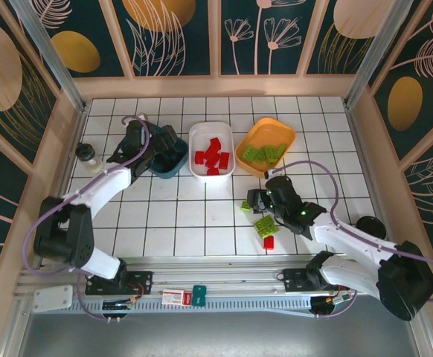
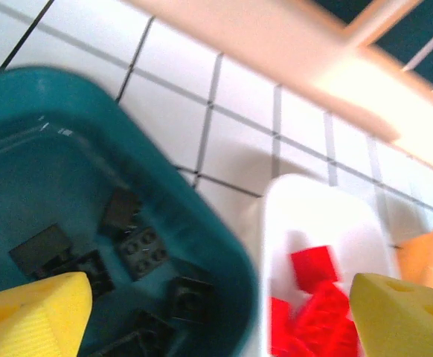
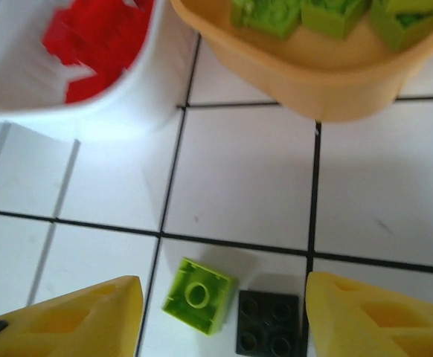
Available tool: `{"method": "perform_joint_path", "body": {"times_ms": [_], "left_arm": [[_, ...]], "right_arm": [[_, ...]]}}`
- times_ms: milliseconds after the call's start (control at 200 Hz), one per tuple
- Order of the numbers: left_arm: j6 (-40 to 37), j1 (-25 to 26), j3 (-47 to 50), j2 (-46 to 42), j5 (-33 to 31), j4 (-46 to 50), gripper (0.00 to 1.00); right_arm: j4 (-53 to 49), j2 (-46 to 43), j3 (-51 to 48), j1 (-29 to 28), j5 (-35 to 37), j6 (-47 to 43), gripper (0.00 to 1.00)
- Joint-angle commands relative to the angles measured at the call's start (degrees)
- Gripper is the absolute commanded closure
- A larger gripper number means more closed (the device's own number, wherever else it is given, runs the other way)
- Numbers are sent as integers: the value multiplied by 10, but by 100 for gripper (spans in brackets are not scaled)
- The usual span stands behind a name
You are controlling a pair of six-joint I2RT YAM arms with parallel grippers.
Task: Sort the legos into containers by color
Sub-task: Place the lego in the container, then pick up the lego from the bottom-center of the table.
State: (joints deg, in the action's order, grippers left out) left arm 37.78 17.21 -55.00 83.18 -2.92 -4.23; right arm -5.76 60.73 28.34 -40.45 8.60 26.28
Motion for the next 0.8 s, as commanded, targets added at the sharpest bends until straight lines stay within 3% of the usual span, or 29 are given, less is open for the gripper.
{"method": "perform_joint_path", "body": {"times_ms": [0, 155, 330, 796], "left_arm": [[1, 28, 44, -72, 27, -8, 8], [15, 56, 120, -161, 33, -3, 2], [23, 58, 170, -224, 44, 9, 1], [23, 58, 190, -241, 35, 18, 1]], "right_arm": [[-31, 27, 8, -6, 19, 11, 42], [-65, 51, 13, -11, 29, 18, 49], [-75, 66, 16, -32, 21, 20, 49], [-92, 162, 71, -39, 59, -2, 58]]}}
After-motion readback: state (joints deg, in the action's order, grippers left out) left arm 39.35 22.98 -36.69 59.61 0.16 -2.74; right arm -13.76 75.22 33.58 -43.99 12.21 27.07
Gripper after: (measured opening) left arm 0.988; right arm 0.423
